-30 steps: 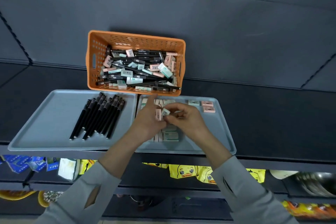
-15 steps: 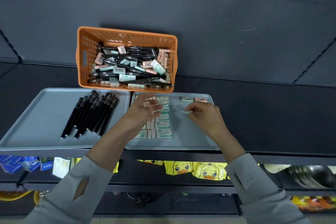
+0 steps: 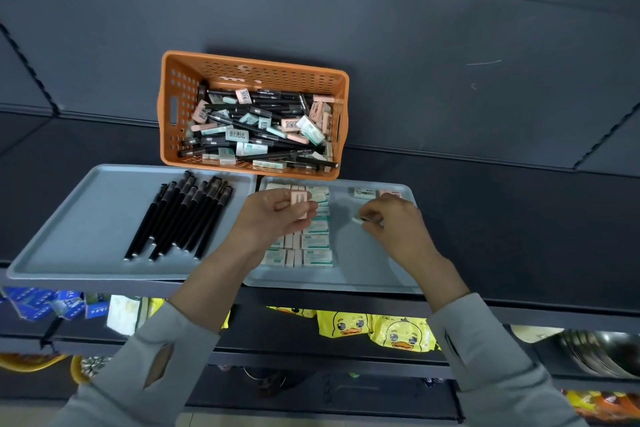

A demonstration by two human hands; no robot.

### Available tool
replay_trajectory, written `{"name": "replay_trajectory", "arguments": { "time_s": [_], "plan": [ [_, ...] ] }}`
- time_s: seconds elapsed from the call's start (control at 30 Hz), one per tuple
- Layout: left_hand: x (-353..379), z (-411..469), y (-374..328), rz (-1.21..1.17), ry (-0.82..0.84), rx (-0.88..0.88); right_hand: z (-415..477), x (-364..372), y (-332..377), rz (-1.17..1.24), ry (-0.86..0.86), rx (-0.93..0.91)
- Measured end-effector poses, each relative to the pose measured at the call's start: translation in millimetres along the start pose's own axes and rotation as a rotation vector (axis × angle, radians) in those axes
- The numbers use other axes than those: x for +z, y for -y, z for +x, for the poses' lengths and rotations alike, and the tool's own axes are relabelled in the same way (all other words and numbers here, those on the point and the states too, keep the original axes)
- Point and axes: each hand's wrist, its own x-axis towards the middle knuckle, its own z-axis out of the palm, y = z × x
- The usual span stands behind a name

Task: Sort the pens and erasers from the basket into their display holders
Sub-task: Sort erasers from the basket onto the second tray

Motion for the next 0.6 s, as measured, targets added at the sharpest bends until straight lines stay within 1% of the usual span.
{"name": "replay_trajectory", "arguments": {
  "time_s": [0.1,0.23,0.3,0.33,0.37,0.4,0.47,0.5,0.57,0.6],
  "plan": [
    [1,1,0,0.011,-0.021,-0.002,11,7,0,-0.004,-0.062,-0.068],
    [3,1,2,0.023,0.010,-0.018,25,17,-7,-0.070,-0.123,-0.050],
    [4,0,2,0.011,0.001,-0.016,25,18,-8,-0.056,-0.159,-0.049],
    [5,-1,2,0.002,-0.010,-0.012,23,17,-5,0.003,-0.200,-0.052],
    [6,0,3,-0.003,-0.018,-0.008,20,13,3,0.124,-0.225,-0.043],
    [7,0,3,0.005,-0.019,-0.006,16,8,12,0.290,-0.209,-0.019],
    [11,1,5,0.063,0.009,0.004,8,1,33,0.639,-0.062,0.005],
    [13,1,6,0.097,0.034,0.018,5,2,39,0.738,-0.010,-0.007],
    [20,4,9,0.157,0.072,0.053,1,5,41,0.803,0.001,-0.003],
    [23,5,11,0.188,0.082,0.068,-1,5,38,0.822,-0.007,0.038]
  ]
}}
